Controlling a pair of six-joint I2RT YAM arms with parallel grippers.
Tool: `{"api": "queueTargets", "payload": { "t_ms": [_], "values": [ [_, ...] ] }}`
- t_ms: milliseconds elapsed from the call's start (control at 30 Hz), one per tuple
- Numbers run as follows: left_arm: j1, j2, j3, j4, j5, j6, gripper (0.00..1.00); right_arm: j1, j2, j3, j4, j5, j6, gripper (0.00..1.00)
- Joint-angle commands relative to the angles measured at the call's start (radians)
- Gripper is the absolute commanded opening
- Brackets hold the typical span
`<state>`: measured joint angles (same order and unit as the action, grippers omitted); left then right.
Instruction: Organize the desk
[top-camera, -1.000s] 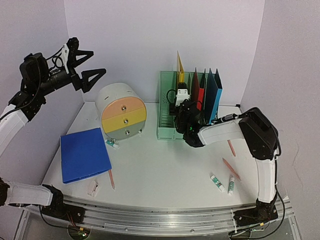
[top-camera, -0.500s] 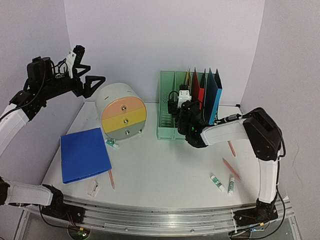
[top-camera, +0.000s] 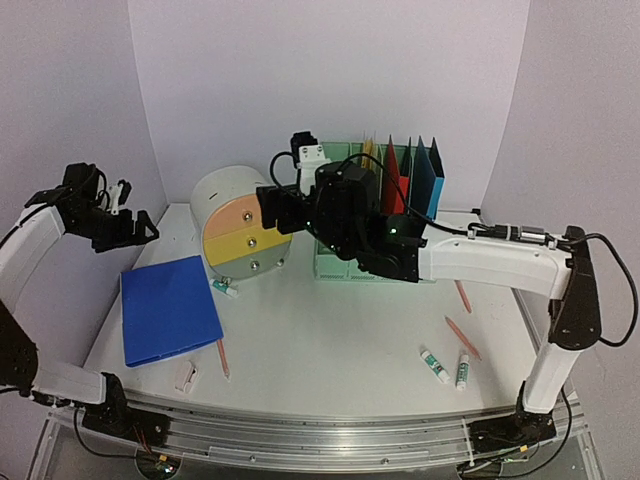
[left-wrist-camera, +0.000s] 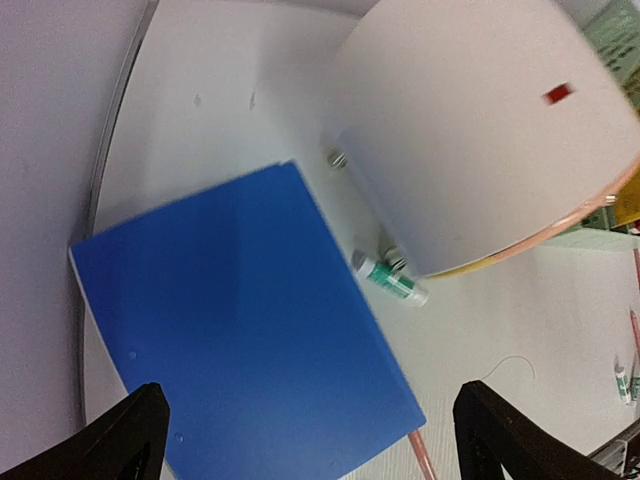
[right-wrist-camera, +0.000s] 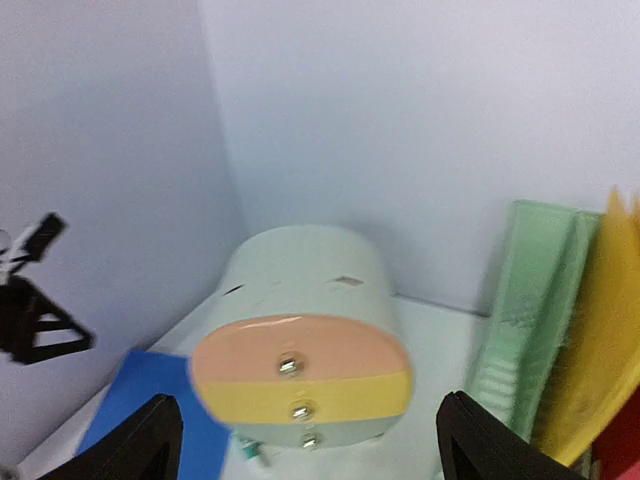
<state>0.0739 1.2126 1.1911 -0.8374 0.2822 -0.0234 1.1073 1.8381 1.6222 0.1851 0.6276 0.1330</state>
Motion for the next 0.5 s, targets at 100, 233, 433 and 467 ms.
{"api": "queueTargets", "payload": {
  "t_ms": [100, 233, 433, 467],
  "values": [
    [0.132, 0.145, -0.009, -0.121, -0.032, 0.123, 1.0, 0.064, 0.19, 0.127, -0.233, -0.432, 0.389, 0.85],
    [0.246, 0.212, -0.059, -0.092, -0.044, 0.23, 0.99, 0.068, 0.341, 0.229, -0.234, -0.594, 0.518, 0.76],
    [0.29, 0.217, -0.179, 0.016, -0.124, 0.329, 0.85, 0.075, 0.46, 0.313, -0.236, -0.66, 0.598, 0.68],
    [0.29, 0.206, -0.214, 0.045, -0.147, 0.336, 0.85, 0.075, 0.471, 0.318, -0.239, -0.658, 0.61, 0.67]
  ]
}}
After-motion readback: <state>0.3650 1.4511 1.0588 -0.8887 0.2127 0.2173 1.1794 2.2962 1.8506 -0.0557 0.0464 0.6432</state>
